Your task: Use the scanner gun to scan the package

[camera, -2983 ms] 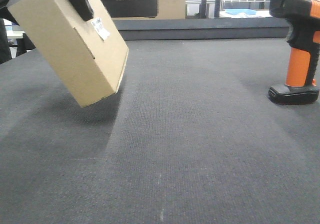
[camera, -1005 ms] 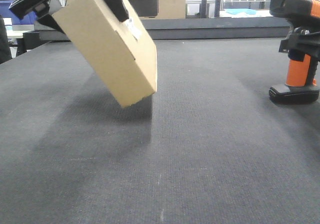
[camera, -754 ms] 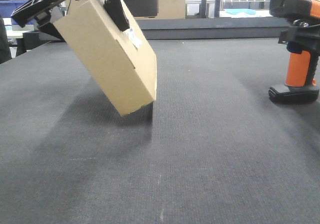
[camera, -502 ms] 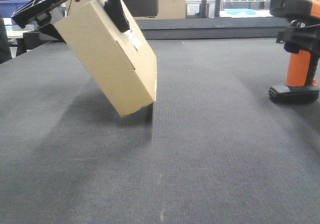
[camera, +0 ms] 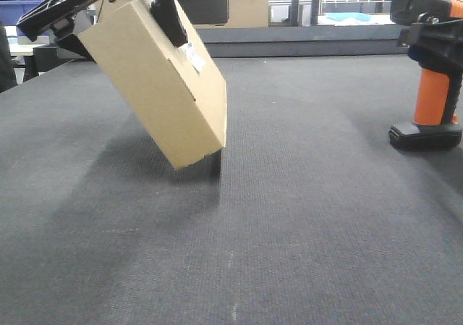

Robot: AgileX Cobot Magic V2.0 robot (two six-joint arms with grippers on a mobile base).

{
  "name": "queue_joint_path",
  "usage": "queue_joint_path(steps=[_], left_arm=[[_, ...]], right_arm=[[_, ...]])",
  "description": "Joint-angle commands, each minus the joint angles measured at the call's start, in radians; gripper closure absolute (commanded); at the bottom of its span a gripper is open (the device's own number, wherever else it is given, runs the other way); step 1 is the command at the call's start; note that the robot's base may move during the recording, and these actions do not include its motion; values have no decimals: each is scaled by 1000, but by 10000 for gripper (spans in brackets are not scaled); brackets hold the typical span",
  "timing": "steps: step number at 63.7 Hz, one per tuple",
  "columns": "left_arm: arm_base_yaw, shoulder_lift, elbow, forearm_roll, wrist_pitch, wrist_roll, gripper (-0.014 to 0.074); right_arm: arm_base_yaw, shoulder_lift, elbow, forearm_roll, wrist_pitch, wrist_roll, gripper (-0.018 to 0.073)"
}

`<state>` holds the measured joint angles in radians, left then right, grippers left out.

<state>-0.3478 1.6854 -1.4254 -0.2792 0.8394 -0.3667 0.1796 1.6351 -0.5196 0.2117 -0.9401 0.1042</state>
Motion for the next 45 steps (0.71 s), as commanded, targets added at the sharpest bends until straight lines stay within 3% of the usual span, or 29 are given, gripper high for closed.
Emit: queue_joint_path(steps=[1,23,28,33,45], left_arm=[[-8,-4,-6,-6,-16,-3,708],[-8,-4,-6,-34,-10,-3,708],[-8,-4,-6,-39,-12,-3,708],[-8,-4,-6,-45,-12,-3,708],[-8,-4,-6,-59,-16,-3,708]], right_arm=[[2,1,-7,9,-9,-1,-10],[2,1,-7,51,-9,-1,13],[2,1,-7,63,-9,-1,97],[2,1,-7,63,-9,-1,237],[2,1,-7,57,-9,-1,687]])
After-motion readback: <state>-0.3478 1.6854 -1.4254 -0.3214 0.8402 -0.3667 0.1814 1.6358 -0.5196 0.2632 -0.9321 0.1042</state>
